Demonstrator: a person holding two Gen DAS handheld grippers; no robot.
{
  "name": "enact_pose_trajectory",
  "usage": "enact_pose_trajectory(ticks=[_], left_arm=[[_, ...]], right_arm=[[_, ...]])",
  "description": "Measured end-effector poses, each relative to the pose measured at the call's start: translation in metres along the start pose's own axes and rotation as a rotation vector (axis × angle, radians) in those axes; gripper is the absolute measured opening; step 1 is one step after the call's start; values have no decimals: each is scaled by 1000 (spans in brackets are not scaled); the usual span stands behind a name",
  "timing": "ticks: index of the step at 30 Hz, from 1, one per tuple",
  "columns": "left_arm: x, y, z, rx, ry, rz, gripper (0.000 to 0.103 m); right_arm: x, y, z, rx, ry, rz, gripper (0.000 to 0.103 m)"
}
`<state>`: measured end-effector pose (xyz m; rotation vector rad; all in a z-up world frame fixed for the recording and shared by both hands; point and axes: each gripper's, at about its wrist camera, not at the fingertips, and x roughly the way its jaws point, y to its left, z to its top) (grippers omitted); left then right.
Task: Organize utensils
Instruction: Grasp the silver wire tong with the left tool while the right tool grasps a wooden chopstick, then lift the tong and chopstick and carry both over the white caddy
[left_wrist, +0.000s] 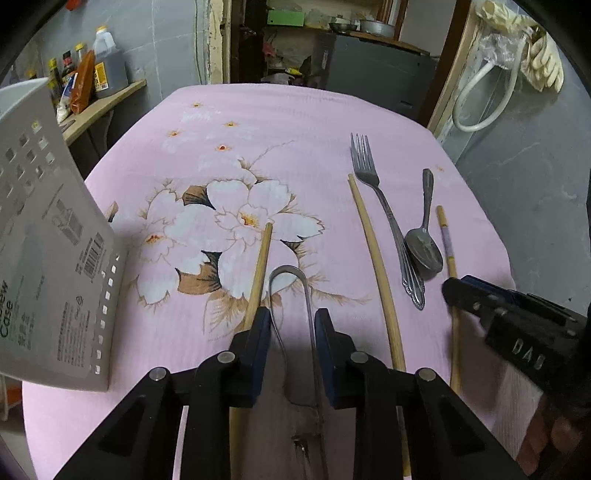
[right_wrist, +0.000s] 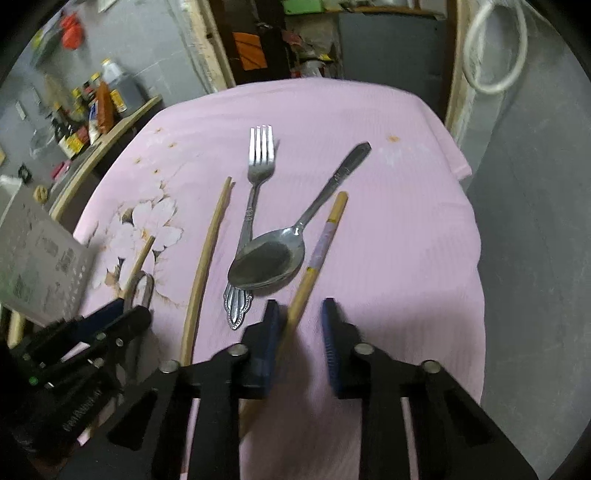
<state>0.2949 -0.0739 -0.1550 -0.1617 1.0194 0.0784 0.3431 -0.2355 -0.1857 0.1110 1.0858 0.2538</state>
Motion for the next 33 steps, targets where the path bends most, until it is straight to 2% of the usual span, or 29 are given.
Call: enact_pose_trajectory(ticks=[5,9,13,22,28,33], left_arm=[[-1,1,1,3,11,-23,23],[-6,2,0,9,5,-63,22],[-18,-3,-3,39,-30,-92,22],[-65,-9,-5,100,-179,-159,22],[-97,-3,2,112,-250,-196,22],[-123,4,12,127,-316,-218,22]], right_arm=[[1,-16,0,101,27,78,9],[-9,-17,-10,117,-14,95,9],[-26,-15,-15,108,-97,109,8],[-82,-8,-20,82,-293,129,7],[-122,-2,-25,59,-397,117,6],[-162,18,-22,20,-511,116,6]])
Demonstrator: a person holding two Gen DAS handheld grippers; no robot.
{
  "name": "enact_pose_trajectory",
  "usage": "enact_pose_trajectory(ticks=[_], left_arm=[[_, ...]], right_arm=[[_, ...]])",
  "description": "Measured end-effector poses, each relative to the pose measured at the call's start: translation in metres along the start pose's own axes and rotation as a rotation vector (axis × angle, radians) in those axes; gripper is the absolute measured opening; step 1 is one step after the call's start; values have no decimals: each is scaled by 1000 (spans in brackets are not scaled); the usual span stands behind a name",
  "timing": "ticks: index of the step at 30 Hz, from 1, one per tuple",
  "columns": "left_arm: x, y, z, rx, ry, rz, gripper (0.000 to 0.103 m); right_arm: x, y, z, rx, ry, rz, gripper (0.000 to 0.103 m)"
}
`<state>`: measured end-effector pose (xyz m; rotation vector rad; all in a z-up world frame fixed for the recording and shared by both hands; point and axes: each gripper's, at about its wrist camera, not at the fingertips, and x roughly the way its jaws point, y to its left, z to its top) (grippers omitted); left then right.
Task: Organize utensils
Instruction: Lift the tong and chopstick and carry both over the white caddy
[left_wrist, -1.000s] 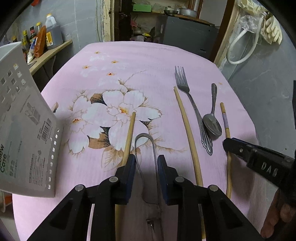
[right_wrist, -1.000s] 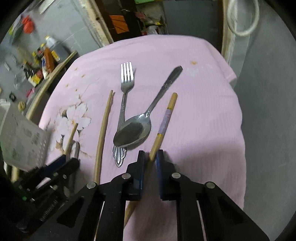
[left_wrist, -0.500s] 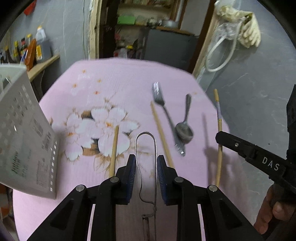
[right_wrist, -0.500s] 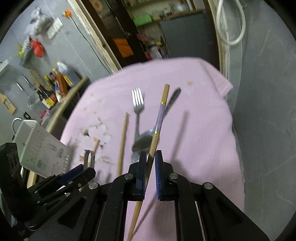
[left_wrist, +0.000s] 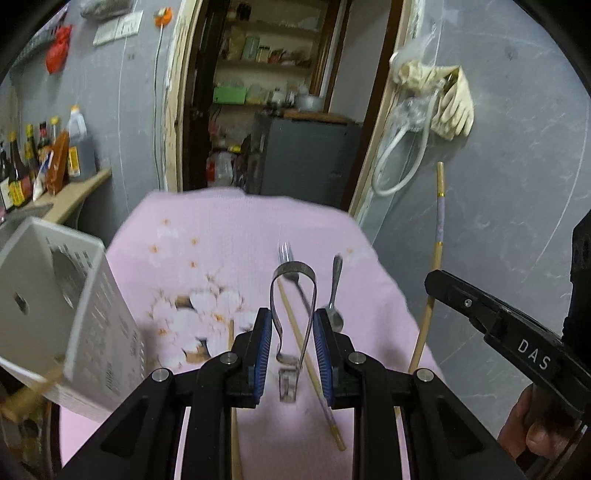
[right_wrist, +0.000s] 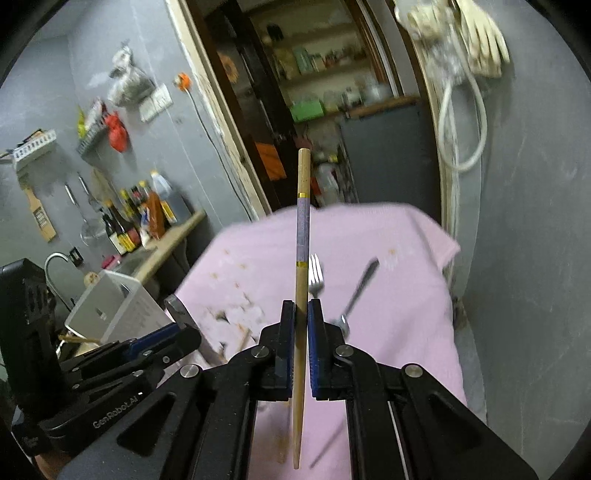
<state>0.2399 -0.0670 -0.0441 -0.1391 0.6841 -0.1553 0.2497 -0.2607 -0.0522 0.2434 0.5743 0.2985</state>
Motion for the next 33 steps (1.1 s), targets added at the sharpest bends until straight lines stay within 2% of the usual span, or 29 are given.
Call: enact_pose_trajectory(ticks=[6,16,26,33], left_arm=[[-33,8,29,28,-92,-2,22],[-81,29,64,66,-209,20,22],[-131,73,95,8,-322,33,22],[-162,113,108,-9,-371,45,22]], right_arm=[[-21,34,24,-51,-89,13,6],[-37,92,51,-128,-179,59,6],[-45,155,81,-170,-289,170,6],[-33,200,87,-171,-330,251,6]])
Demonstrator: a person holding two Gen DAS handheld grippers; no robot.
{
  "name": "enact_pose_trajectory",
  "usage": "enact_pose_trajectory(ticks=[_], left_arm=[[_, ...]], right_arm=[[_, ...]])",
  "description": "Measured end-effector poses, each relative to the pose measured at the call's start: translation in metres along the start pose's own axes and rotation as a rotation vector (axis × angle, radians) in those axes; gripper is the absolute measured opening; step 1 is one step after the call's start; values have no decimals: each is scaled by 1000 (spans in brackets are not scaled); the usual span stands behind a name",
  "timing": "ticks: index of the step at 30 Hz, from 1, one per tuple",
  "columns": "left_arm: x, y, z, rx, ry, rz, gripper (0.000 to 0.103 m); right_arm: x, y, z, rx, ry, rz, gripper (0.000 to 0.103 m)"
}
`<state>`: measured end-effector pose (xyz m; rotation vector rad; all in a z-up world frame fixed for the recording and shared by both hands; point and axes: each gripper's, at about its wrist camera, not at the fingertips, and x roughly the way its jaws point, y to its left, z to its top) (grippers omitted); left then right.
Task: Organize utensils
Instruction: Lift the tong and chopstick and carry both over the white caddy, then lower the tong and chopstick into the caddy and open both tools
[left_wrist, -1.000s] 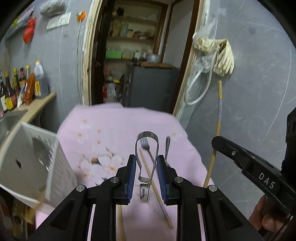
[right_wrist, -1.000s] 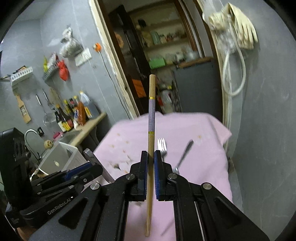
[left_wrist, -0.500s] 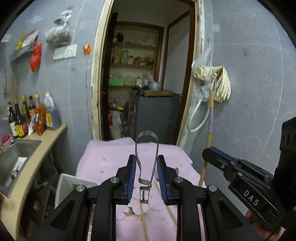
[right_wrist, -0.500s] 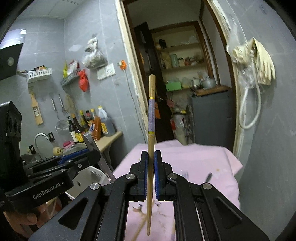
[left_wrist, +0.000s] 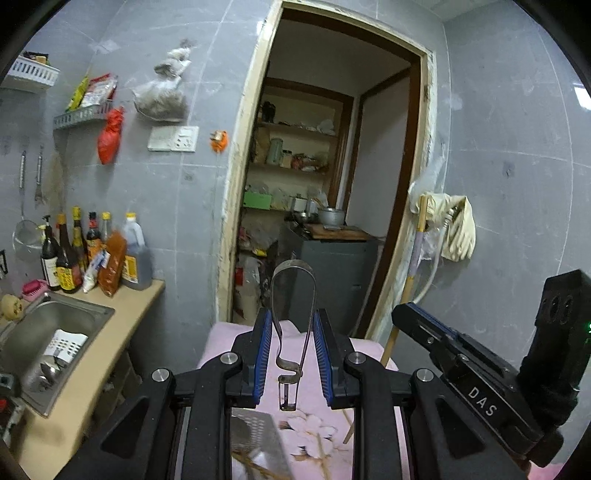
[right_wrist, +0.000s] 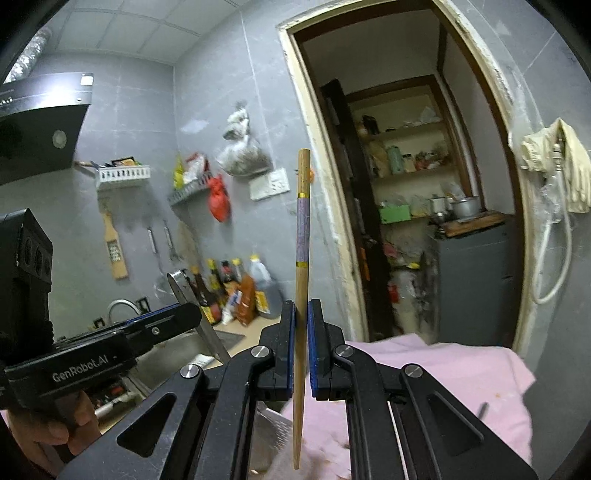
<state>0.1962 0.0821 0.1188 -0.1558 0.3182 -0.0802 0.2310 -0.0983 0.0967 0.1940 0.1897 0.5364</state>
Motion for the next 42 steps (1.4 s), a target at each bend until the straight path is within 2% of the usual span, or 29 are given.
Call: enact_pose_trajectory(ticks=[5,10,23,30,42], left_arm=[[-7,19,-3,35,-18,34,22],[-1,33,-28,55,-48,48,22],[35,49,-71,15,45,37,22],[47,51,-81,-17,84,20,22],[54,51,-96,25,151,34,22]], right_arm=[[20,20,-14,-6,-12,32,6],[52,22,-36,-10,28,31,6],[93,13,-89,-66,156,11,6],[99,4,-100,-26,186,23,6],[104,1,-113,-18,220,48,6]])
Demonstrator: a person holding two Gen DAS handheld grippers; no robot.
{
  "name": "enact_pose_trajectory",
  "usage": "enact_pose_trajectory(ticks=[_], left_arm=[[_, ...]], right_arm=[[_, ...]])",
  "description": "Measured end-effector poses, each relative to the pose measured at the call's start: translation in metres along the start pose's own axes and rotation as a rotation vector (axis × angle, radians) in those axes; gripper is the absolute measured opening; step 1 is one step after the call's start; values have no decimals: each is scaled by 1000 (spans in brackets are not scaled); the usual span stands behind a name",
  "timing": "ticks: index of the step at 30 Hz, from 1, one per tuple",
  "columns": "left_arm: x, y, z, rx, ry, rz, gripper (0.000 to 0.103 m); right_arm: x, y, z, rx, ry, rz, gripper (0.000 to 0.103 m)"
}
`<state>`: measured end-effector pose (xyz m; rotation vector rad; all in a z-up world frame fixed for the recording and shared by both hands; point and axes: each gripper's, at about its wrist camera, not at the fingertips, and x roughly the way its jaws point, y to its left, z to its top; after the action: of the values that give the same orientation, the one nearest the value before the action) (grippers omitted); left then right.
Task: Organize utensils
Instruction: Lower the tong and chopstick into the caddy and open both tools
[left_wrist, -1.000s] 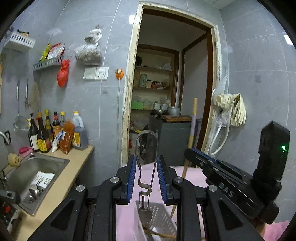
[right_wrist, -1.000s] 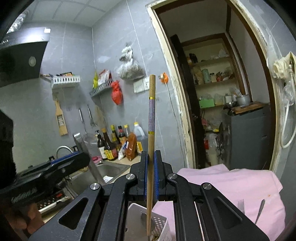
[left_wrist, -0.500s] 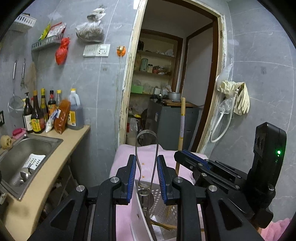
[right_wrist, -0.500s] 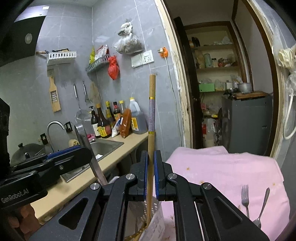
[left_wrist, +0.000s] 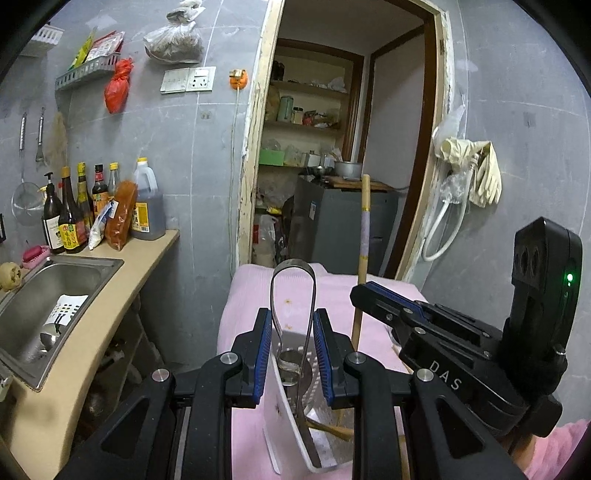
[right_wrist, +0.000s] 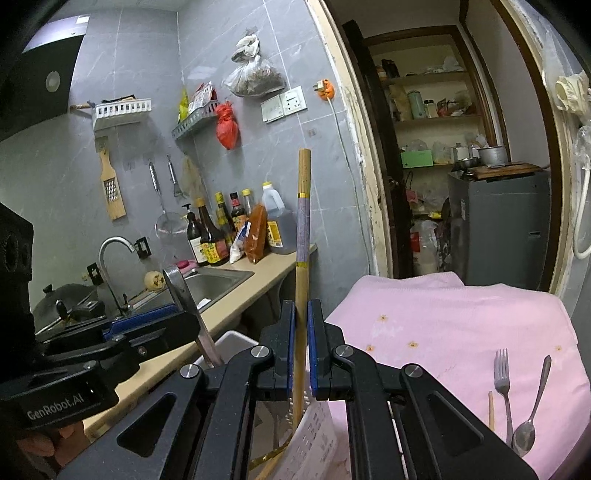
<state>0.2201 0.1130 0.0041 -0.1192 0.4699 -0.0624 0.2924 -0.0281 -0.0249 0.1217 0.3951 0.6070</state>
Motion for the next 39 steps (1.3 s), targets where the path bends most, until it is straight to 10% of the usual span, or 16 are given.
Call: enact_pose_trajectory(ticks=[27,39], left_arm=[[-3,9,-11,-77,76,-50,22],[-10,-7,-9,-29,62,-33,47]], right_arm=[[-23,4,-15,-5,43,-4,9],[-72,-22,-10,39,-7,-124,43]])
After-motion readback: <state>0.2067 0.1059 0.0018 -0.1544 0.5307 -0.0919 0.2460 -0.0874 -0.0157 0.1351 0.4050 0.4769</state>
